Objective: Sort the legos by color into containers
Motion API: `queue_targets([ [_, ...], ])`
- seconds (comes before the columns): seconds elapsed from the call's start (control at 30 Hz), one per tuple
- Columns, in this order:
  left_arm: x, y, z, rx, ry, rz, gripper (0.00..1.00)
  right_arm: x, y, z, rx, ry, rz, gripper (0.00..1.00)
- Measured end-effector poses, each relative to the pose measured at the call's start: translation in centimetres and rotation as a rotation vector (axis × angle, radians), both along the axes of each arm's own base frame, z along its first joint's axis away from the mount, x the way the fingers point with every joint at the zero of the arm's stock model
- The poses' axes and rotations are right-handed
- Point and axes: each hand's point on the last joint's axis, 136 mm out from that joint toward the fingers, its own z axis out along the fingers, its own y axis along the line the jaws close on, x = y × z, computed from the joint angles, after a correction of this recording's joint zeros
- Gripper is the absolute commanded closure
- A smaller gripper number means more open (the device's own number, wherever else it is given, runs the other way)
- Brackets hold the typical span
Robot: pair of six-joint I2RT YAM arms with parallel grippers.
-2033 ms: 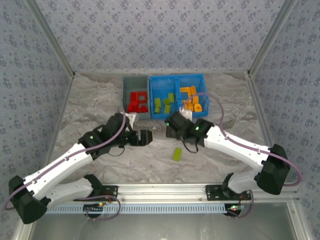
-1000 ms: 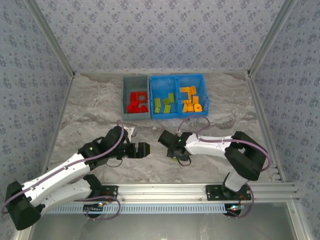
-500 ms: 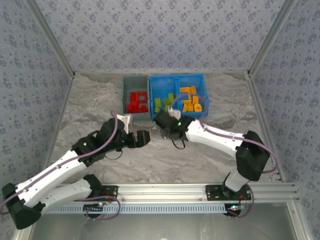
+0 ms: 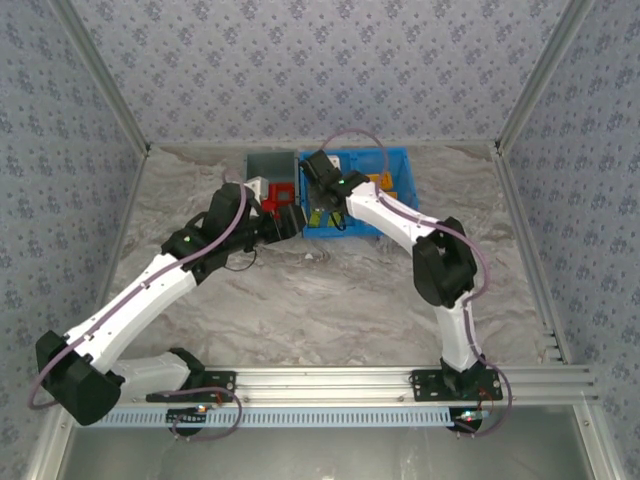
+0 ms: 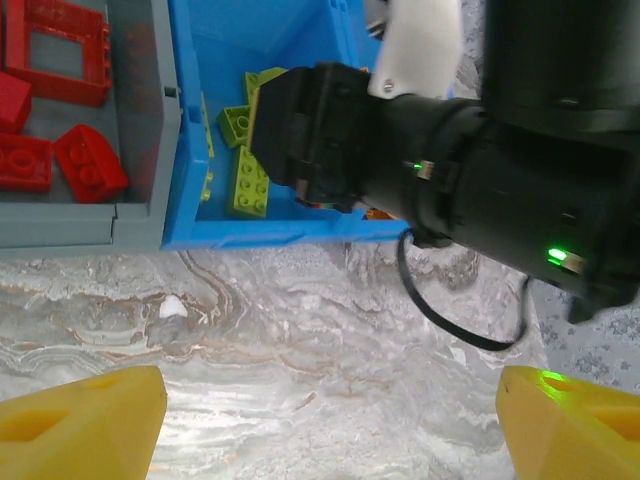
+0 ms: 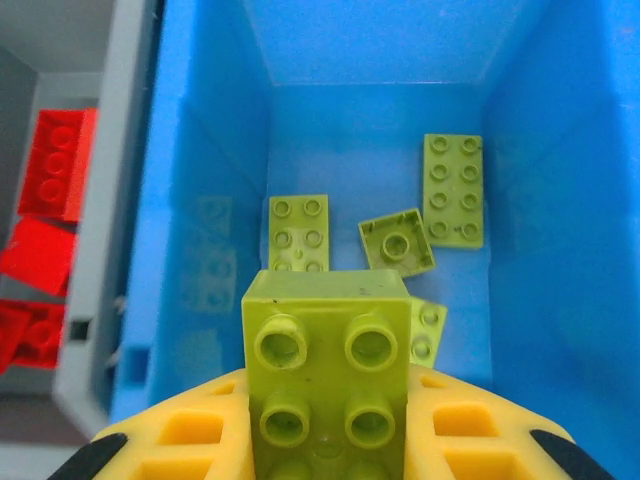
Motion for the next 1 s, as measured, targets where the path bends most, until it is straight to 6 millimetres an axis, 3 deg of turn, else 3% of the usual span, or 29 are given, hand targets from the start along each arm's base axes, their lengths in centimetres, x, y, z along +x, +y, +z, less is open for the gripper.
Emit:
queue_targets([
  [0.17,0.8,-0.4,-0.1,-0.006,-0.012,-0.005,0.15,3.0,0.0,-2.1,0.004,0.007,0.015,0.76],
  [0.53,1.9,-1.1,0.2,-0.014,-0.05,-0.013,0.15,8.7,0.2,-4.4,0.036,-0.012,0.007,0.74],
  [0.63,2.0,-1.2,0.0,-0.012,-0.047,-0.013,0.15,9.5,0.2,-5.1,0.041,-0.008,0.002,0.71],
  [0.73,2.1,-1.3,0.0,-0.014,-0.048,-0.013,0.15,9.9,0.0,-6.0,0.033,0.005,-0.002,0.6],
  [1.0,2.1,-1.3,0.1,-0.015,-0.052,-0.014,0.15,9.1,-0.2,-6.7,0.014,0.041,0.008,0.45],
])
